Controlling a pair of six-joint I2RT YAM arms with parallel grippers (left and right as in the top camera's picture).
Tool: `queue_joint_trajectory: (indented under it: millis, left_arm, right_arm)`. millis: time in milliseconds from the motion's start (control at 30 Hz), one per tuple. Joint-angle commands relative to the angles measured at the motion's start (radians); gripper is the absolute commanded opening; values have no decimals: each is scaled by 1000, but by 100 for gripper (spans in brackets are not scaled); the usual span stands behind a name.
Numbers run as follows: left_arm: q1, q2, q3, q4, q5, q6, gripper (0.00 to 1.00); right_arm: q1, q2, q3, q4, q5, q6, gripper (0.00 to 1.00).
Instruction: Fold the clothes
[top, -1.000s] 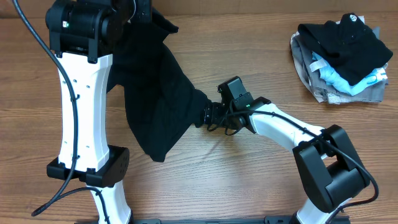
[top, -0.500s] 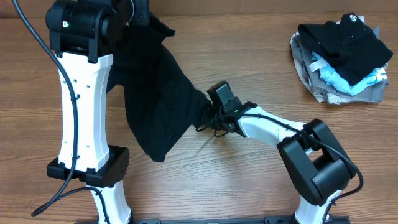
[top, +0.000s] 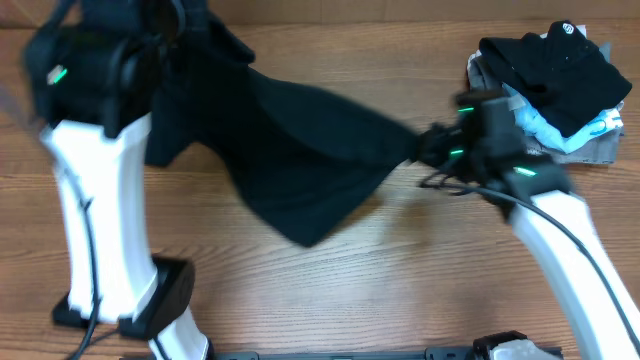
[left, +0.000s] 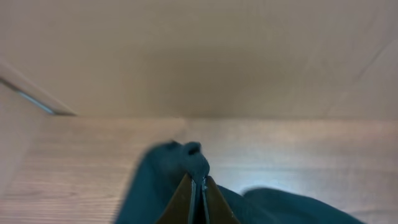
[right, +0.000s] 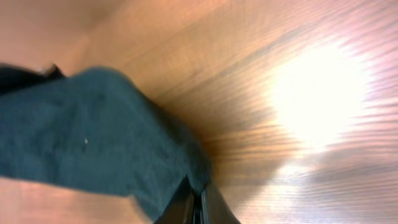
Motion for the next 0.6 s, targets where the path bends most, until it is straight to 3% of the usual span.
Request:
queue_joint_trajectory:
  millis: [0,200,467,567]
  left_arm:
    - [5,-188,16,10,-56,-14,4]
    - [4,-375,16,9,-56,-14,4]
    - [4,-639,16,-21,-56,-27,4]
    - [4,-667,15,-63,-58,-33,4]
  right_arm:
    - [-89,-150,179,-116,9,-130,4]
    - [-154,-249,489,-385,38,-215,4]
    - [-154,-271,890,-711,71,-225,4]
    - [-154,-270,909,-751,74,-225,4]
